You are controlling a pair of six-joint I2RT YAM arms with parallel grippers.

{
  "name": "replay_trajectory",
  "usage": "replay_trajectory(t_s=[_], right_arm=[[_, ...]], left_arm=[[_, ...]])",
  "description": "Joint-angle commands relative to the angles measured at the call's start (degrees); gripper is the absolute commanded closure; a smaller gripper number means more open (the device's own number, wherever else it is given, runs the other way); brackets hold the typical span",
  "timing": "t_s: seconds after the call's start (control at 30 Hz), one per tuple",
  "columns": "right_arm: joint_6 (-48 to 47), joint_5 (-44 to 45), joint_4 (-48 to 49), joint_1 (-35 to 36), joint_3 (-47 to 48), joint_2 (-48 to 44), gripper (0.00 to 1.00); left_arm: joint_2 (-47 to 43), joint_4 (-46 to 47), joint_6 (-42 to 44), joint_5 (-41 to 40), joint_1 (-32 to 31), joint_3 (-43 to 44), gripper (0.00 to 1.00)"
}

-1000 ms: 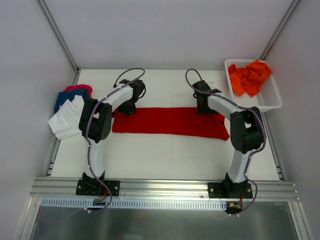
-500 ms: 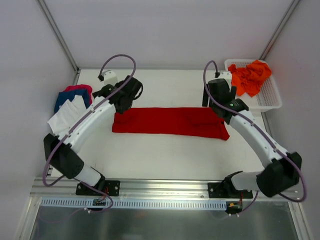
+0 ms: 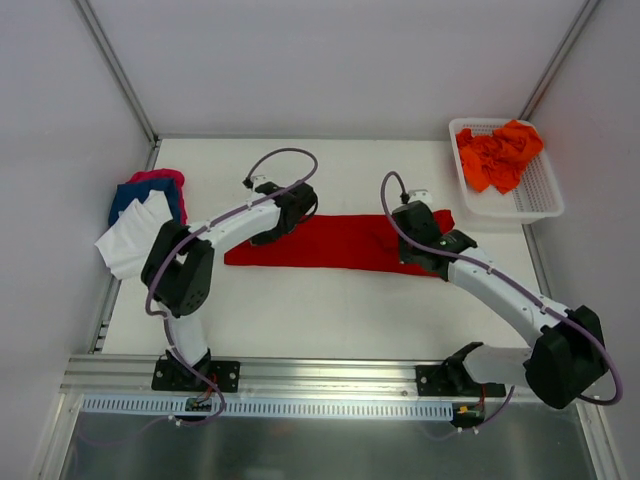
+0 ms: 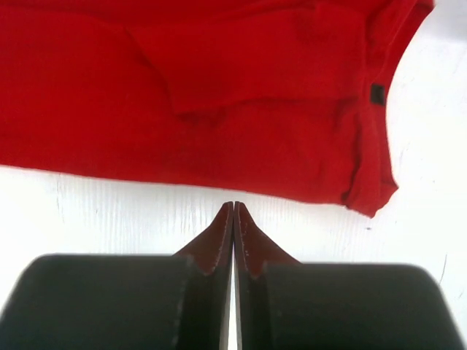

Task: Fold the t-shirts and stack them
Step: Fold the tshirt

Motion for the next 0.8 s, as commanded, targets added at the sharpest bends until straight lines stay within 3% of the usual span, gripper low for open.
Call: replay_trajectory(t_s=[0.0, 0.43, 0.77], right_arm=[[3.5, 0.7, -0.1, 2.1, -1.1, -4.0, 1.0], [6.1, 4.2, -7.3, 3.9, -3.8, -16.2, 0.99], [7.1, 5.2, -9.6, 4.8, -3.1, -18.7, 1.0]], left_arm=[[3.7, 4.5, 4.4, 5.4, 0.9, 3.2, 1.0], [10.7, 9.4, 6.8, 10.4, 4.9, 3.2, 1.0], [12.1, 9.1, 7.2, 10.6, 8.8, 1.6, 1.0]])
